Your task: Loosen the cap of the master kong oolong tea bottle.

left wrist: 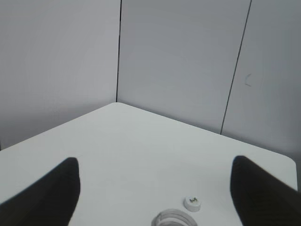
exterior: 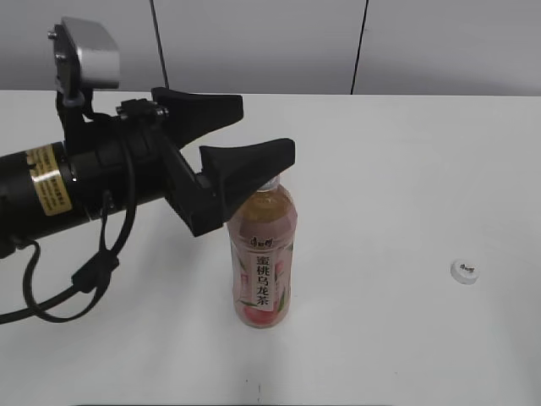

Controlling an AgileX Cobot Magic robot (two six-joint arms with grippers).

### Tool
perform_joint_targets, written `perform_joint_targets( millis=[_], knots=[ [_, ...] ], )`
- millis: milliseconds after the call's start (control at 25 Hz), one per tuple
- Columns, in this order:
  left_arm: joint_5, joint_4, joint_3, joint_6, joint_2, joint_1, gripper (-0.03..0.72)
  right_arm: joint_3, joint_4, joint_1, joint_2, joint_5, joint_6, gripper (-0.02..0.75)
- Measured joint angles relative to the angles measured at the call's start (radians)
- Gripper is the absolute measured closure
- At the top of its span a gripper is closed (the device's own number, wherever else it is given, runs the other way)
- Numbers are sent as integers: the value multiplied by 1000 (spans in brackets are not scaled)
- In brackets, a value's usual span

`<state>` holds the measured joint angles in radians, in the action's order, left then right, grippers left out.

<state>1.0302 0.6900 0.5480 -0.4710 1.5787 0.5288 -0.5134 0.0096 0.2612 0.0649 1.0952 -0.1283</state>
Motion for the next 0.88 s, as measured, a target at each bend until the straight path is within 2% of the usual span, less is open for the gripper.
perform_joint_targets(
  millis=[200,520,720,760,880],
  knots=[
    [-151,1,-1,-22,-137,0,97,0,0,0,0,0,0,194],
    [-444,6,-1,-126,-355,0,97,0,0,0,0,0,0,194],
    [-581,6,-1,-139,-469,0,97,0,0,0,0,0,0,194],
    [-607,-18,-1,-139,-493,1,97,0,0,0,0,0,0,194],
    [-674,-177,-2,-139,-570,1,97,0,0,0,0,0,0,194]
  ],
)
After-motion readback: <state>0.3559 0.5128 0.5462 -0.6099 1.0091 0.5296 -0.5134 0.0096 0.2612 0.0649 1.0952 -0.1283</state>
